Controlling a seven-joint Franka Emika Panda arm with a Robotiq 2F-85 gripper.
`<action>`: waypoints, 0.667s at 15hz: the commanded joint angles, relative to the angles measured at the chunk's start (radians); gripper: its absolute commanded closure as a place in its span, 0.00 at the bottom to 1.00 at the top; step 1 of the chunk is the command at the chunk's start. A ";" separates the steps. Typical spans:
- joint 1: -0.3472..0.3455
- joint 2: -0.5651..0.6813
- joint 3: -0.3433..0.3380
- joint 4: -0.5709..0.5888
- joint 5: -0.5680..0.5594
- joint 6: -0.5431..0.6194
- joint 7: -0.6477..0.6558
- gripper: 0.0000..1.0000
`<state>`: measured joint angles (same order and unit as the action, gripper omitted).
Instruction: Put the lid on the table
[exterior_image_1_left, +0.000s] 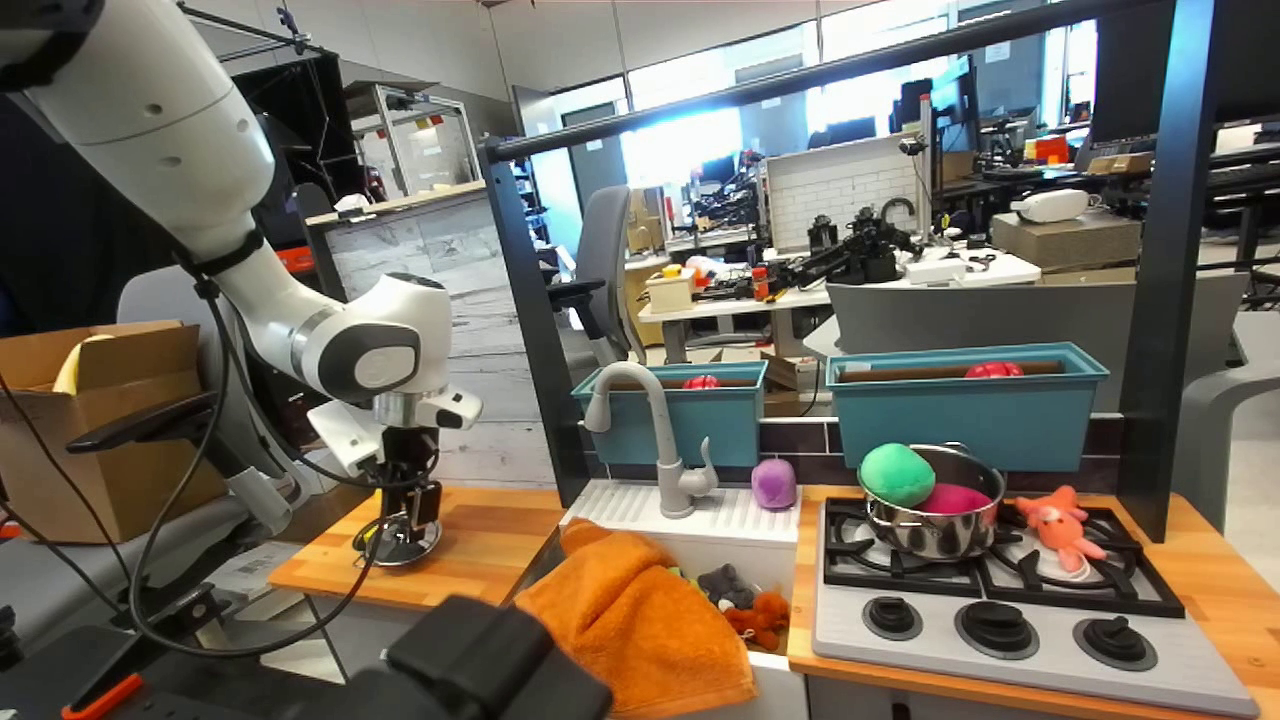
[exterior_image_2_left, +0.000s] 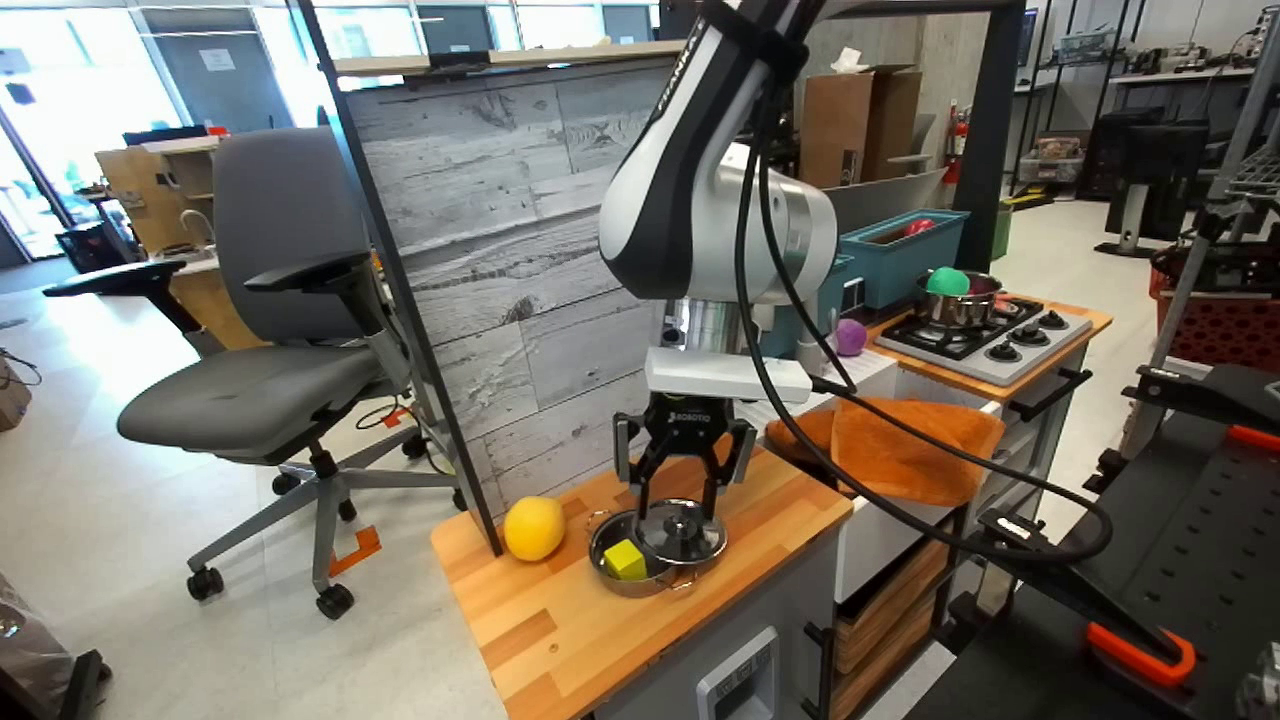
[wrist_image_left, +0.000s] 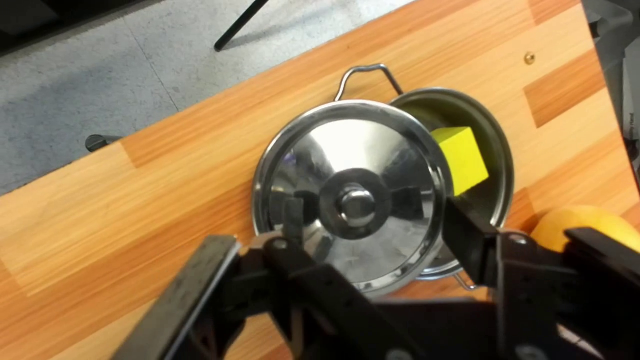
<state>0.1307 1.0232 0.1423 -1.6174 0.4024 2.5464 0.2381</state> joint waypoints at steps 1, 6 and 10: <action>-0.011 0.025 0.007 0.044 -0.015 -0.027 0.020 0.50; -0.015 0.030 0.008 0.054 -0.013 -0.029 0.023 0.57; -0.017 0.026 0.005 0.053 -0.015 -0.025 0.024 0.91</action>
<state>0.1244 1.0302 0.1423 -1.6009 0.4024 2.5443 0.2475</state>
